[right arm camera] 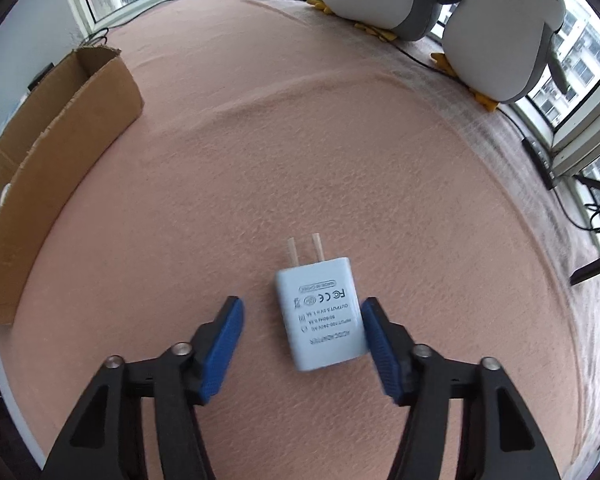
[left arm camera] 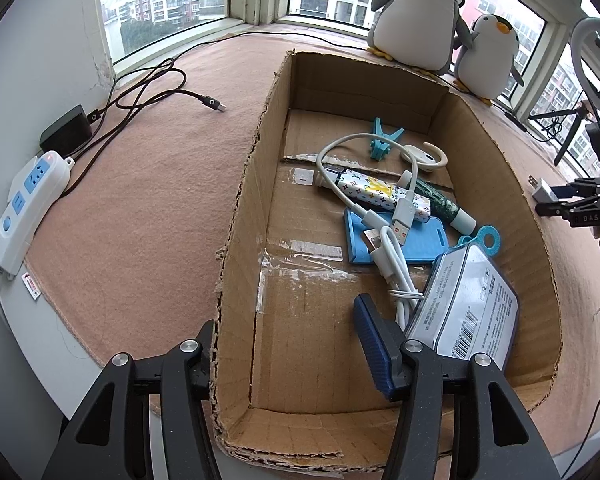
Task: Organize rigid objects
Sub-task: 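Move the right gripper to the white wall charger and close on it, then lift the white wall charger, carry it into the box and release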
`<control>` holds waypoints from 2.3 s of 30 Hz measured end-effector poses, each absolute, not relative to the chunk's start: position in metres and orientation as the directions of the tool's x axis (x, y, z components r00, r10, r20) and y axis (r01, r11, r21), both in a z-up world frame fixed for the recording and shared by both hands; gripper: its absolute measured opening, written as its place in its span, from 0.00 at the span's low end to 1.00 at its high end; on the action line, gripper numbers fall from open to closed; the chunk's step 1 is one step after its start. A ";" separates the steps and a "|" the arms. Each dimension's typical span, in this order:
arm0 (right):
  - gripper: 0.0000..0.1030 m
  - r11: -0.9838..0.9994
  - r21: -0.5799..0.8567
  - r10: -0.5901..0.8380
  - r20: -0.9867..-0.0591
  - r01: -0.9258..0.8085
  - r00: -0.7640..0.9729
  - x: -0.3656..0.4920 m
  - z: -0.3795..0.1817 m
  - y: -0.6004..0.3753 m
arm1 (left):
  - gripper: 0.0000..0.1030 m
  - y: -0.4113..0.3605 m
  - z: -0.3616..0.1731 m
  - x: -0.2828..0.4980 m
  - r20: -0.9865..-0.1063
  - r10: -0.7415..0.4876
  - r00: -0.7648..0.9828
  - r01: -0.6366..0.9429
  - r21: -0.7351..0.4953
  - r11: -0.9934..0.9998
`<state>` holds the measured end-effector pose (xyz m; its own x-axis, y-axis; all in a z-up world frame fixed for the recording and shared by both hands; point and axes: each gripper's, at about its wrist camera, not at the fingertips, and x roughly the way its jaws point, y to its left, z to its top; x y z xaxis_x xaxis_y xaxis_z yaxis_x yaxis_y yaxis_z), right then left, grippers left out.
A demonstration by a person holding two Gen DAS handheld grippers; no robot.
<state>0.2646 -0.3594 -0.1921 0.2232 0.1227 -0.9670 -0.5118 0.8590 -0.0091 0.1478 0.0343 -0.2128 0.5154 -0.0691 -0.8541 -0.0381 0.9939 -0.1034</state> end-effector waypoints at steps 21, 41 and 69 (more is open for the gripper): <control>0.31 0.947 0.097 0.212 -0.905 -0.307 0.368 0.252 -0.135 -0.333 | 0.57 0.034 -0.213 0.148 -0.853 -0.076 0.516 -0.035 -0.110 0.993; 0.31 0.869 0.189 0.364 -0.871 -0.457 0.331 0.220 -0.104 -0.165 | 0.57 0.033 -0.213 0.148 -0.853 -0.080 0.515 -0.028 -0.110 0.994; 0.50 0.908 0.201 0.323 -0.894 -0.367 0.309 0.229 -0.142 -0.134 | 0.57 0.037 -0.213 0.147 -0.854 -0.105 0.509 0.001 -0.122 0.993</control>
<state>0.2289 -0.1340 -0.1423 0.3095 0.3228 -0.8944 -0.3665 0.9084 0.2011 0.1473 0.0365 -0.2126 0.5090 -0.1054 -0.8543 0.0012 0.9926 -0.1218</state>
